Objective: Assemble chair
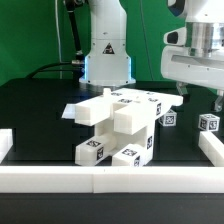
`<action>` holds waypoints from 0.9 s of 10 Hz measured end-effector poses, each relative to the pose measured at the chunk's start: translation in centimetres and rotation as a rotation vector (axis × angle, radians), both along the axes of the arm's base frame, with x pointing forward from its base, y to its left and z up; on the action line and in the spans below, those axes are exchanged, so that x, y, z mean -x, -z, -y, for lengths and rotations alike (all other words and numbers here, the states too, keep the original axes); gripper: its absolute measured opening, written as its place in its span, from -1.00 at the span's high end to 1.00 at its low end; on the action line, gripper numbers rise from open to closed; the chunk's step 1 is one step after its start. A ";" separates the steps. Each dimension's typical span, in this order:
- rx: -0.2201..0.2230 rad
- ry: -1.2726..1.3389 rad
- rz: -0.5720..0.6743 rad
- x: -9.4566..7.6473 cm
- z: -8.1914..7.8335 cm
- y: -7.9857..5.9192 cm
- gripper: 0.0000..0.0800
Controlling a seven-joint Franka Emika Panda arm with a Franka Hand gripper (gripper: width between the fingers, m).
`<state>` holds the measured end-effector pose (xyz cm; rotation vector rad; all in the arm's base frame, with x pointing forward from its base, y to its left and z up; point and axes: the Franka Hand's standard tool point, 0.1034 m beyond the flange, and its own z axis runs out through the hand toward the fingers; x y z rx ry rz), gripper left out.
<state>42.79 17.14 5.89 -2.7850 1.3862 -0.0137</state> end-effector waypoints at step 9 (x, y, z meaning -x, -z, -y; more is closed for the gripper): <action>0.055 0.036 -0.010 0.4 -2.1 3.8 -0.62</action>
Offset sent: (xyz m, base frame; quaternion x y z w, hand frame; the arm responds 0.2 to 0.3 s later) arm 0.0000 0.0000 0.0000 0.0000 0.0000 0.0000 1.0000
